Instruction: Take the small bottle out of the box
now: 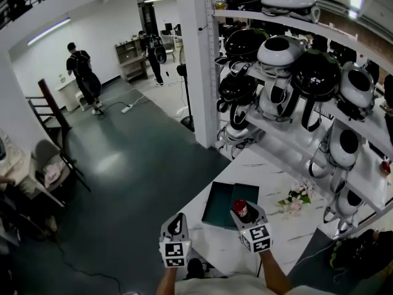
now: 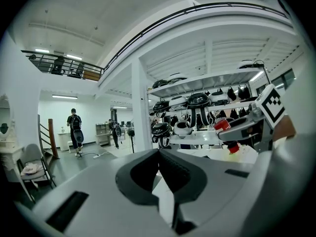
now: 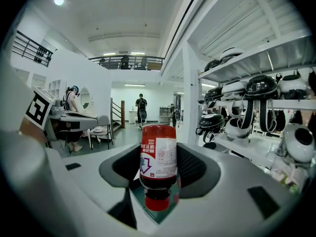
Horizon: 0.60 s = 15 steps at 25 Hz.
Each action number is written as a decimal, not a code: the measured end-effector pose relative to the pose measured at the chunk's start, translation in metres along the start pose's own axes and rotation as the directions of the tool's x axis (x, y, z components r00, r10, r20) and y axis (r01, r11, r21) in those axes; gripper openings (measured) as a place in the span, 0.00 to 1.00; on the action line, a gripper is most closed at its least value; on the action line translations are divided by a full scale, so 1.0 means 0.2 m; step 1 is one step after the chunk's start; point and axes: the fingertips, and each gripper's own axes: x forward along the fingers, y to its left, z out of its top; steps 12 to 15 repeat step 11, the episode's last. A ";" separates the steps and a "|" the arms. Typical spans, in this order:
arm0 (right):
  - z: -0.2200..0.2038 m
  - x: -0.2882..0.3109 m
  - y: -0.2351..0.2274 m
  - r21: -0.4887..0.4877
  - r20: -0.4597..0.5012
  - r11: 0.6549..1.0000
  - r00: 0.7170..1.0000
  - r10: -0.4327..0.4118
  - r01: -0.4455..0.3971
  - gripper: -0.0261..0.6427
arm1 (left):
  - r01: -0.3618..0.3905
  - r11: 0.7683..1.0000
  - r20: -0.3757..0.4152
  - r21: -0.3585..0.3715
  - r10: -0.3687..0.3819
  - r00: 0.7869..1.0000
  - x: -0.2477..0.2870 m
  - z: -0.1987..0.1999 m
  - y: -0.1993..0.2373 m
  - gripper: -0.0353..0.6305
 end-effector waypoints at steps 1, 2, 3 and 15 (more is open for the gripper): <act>0.00 0.00 0.00 -0.001 -0.002 1.000 1.000 0.000 0.000 0.39 | 0.001 1.000 -0.001 0.001 -0.001 1.000 0.00 0.00 0.00 0.08; 0.00 0.00 0.00 -0.002 -0.003 1.000 1.000 0.000 0.000 0.39 | 0.002 1.000 -0.002 0.003 -0.002 1.000 0.00 0.00 0.00 0.08; 0.00 0.00 0.00 -0.003 -0.005 1.000 1.000 0.000 0.000 0.39 | 0.002 1.000 -0.002 0.003 -0.002 1.000 0.01 0.00 0.00 0.08; -0.01 0.01 -0.01 -0.016 -0.009 1.000 1.000 -0.004 0.004 0.39 | 0.011 1.000 0.000 0.004 -0.011 1.000 0.02 0.00 -0.02 0.08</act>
